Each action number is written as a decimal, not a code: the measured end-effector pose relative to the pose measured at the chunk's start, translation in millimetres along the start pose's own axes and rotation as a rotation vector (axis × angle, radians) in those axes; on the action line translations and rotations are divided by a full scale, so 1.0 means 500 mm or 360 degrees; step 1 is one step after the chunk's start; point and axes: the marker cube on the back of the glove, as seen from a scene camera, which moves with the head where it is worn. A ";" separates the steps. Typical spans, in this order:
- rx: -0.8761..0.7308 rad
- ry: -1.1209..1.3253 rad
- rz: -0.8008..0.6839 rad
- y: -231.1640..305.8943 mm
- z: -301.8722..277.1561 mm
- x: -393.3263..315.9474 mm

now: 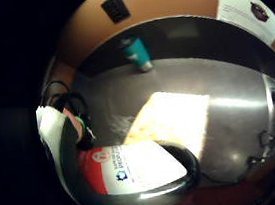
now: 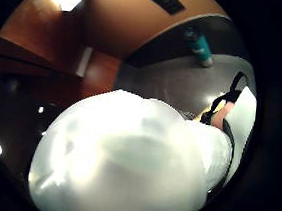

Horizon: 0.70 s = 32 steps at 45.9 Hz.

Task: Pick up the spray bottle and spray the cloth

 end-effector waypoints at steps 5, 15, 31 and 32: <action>0.0067 -0.0323 -0.0018 -0.012 0.062 -0.057; 0.0218 -0.0761 -0.0046 -0.030 0.178 -0.132; 0.0410 -0.0872 0.0060 -0.042 0.382 -0.102; 0.0305 -0.0866 0.0038 -0.024 0.393 -0.098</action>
